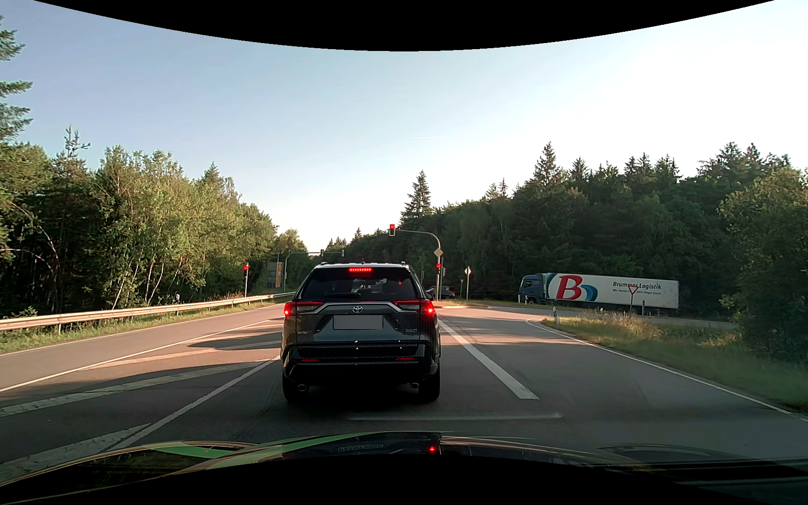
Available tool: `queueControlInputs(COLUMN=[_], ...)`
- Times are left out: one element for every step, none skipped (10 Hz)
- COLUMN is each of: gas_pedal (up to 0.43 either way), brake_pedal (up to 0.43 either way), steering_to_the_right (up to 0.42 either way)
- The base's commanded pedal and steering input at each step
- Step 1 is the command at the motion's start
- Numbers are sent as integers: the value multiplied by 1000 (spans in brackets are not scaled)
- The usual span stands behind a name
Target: Follow the waypoints while adhering to traffic rules and regulations
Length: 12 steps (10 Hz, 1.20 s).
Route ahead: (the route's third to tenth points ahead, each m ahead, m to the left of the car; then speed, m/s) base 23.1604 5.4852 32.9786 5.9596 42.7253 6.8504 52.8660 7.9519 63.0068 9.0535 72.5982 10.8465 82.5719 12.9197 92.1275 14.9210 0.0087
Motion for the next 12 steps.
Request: queueControlInputs(gas_pedal=[0,0,0,0,0,0,0,0,0,0,0,0], brake_pedal=[244,244,244,250,250,244,250,244,250,244,250,250], steering_to_the_right=[-11,-11,-11,-11,-11,-11,-11,-11,-11,-11,-11,-11])
